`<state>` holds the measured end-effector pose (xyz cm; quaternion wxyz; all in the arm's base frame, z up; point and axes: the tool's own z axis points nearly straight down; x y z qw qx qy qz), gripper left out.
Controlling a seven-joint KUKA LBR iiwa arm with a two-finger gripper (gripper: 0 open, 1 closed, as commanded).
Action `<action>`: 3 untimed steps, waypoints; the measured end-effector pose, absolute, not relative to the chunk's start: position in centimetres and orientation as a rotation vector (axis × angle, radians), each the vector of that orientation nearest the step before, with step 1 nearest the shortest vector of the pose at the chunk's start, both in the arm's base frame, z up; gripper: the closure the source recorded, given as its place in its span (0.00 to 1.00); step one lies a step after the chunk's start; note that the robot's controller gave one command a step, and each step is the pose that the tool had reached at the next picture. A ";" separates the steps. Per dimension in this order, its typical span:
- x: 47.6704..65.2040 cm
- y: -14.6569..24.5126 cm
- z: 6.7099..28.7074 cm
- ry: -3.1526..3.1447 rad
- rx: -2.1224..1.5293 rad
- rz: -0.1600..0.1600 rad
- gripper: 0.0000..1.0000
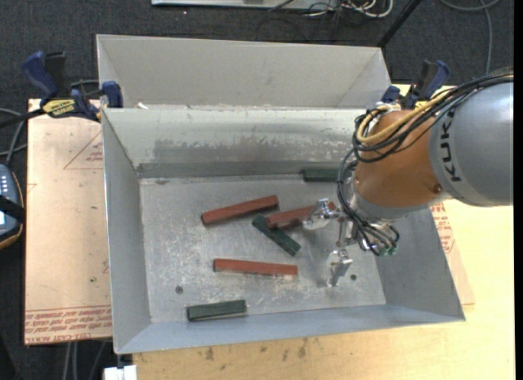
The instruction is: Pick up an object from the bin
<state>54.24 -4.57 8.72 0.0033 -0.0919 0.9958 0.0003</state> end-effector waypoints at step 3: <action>56.4 0.5 20.4 3.113 -0.396 0.001 1.00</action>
Offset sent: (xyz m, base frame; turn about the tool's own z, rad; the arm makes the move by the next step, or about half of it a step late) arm 0.0000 0.0000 0.0000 0.0000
